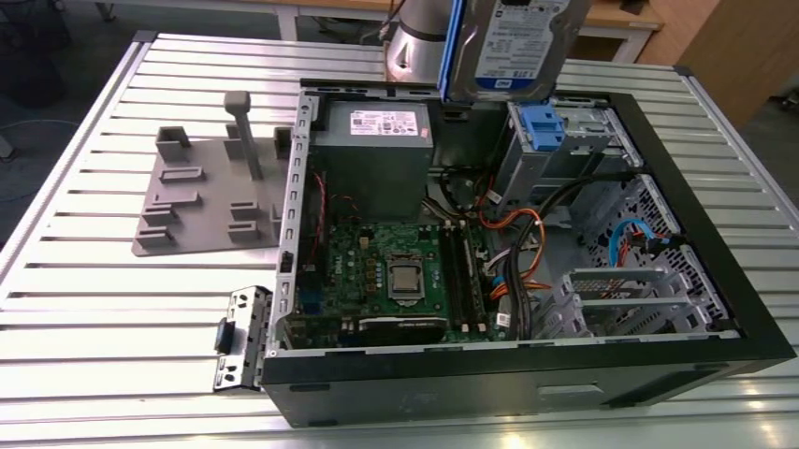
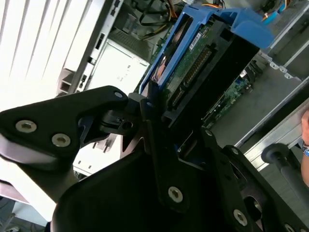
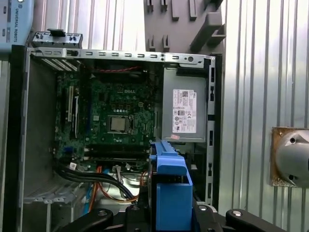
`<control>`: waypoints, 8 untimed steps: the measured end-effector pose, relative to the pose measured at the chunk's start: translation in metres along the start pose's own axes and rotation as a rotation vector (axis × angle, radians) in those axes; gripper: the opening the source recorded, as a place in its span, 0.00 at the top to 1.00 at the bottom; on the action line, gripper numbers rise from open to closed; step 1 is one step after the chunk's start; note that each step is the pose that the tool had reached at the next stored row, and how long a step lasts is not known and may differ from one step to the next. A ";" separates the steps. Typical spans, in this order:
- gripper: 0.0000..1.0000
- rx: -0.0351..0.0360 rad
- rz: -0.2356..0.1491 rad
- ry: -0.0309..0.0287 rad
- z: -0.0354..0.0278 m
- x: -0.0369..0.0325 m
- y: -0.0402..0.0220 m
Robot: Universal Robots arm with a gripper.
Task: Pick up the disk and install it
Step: 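Pick up the disk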
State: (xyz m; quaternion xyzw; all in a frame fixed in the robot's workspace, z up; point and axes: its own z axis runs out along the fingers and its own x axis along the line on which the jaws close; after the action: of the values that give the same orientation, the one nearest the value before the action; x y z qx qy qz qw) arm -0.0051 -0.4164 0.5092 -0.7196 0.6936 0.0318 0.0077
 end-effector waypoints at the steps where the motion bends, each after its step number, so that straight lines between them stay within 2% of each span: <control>1: 0.64 0.0000 0.000 0.0000 0.0009 0.0042 0.0001; 8: 0.64 0.0001 0.003 0.0000 0.0069 0.0336 0.0009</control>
State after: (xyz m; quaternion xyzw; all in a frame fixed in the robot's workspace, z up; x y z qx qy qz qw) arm -0.0051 -0.4496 0.5004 -0.7186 0.6947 0.0317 0.0076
